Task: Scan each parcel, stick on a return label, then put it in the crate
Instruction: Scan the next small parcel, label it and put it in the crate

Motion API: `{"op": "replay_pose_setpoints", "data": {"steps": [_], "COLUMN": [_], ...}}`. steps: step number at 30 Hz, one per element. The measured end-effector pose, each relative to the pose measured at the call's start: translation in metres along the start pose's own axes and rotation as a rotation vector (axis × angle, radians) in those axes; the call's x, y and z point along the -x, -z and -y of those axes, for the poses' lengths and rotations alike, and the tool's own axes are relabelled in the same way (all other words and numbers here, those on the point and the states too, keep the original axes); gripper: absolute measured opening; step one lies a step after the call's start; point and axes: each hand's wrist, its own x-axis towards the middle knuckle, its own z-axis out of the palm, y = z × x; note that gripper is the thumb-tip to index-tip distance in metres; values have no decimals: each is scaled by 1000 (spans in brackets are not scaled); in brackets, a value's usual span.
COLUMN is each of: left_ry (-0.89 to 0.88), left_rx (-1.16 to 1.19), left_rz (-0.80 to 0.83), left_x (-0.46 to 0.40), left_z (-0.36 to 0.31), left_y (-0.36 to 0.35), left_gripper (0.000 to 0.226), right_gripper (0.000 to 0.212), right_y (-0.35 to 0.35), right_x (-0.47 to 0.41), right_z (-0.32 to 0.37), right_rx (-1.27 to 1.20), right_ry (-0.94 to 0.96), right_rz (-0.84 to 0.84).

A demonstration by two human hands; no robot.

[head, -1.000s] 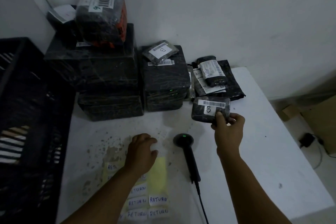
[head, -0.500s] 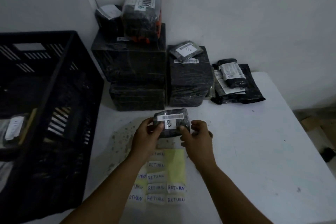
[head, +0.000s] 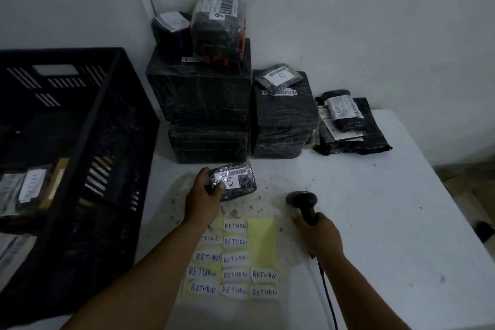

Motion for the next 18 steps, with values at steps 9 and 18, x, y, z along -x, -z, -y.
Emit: {"op": "replay_pose_setpoints", "data": {"steps": [9, 18], "left_ry": [-16, -14], "left_rx": [-69, 49], "left_rz": [40, 106], "left_x": [-1, 6], "left_z": [1, 6], "left_y": [4, 6], "left_gripper": [54, 70], "right_gripper": [27, 35], "right_y": [-6, 0], "right_x": [15, 83], "right_z": [18, 54], "right_rx": [-165, -276], "right_ry": [96, 302], "right_rz": [82, 215]}}
